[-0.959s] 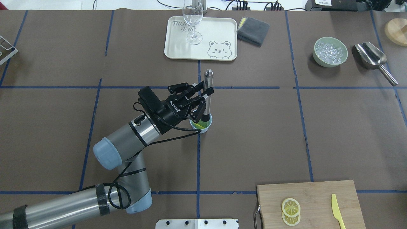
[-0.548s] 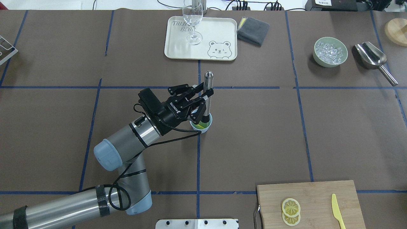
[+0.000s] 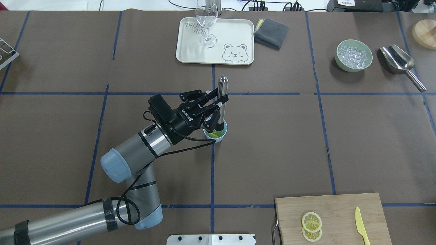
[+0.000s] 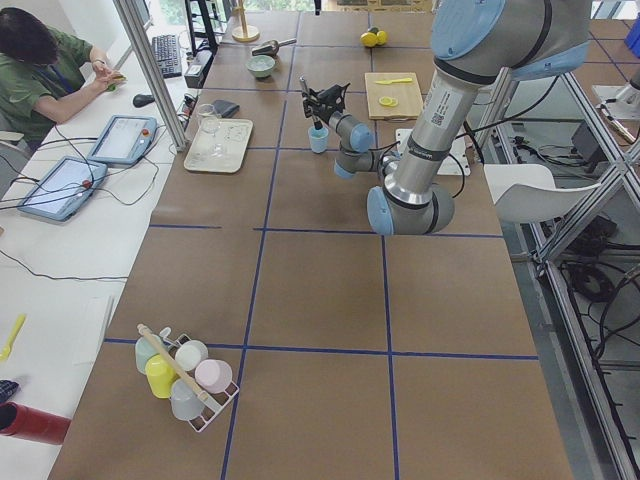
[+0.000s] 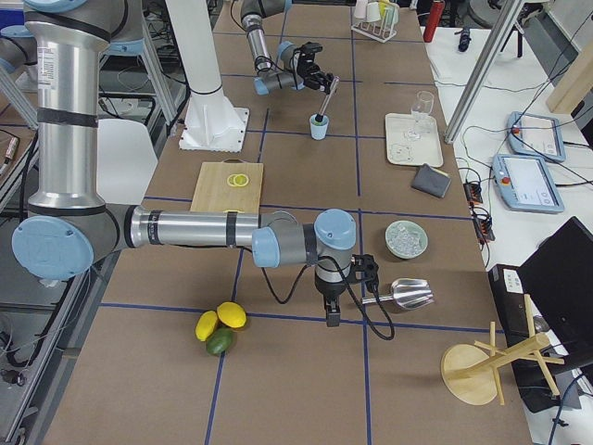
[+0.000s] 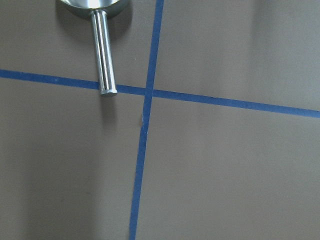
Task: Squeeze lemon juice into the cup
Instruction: 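Press the muddler down on the lemon slice inside the cup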
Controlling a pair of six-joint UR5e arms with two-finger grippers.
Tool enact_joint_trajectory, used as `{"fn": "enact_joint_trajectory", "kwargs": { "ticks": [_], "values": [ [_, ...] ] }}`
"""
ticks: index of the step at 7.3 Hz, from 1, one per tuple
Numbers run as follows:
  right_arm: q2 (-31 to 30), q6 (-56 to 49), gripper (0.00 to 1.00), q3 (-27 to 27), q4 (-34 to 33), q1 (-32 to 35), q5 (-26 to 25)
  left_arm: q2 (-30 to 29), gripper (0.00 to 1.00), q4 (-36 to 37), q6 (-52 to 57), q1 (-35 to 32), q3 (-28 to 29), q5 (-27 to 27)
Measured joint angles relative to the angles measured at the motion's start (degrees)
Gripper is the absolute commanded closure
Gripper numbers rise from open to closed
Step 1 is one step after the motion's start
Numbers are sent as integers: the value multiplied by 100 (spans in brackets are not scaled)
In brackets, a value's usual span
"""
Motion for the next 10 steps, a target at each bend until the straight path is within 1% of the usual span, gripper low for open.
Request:
{"fn": "enact_joint_trajectory", "kwargs": {
  "ticks": [6,8,10],
  "values": [
    [0,-6,0,0,0,3,-1,100,100,42,19,92,389,126],
    [0,-5,0,0,0,7,-1,93,100,51,19,141,370,124],
    [8,-3,0,0,0,9,-1,73,100,51,19,133,160,120]
  ]
}}
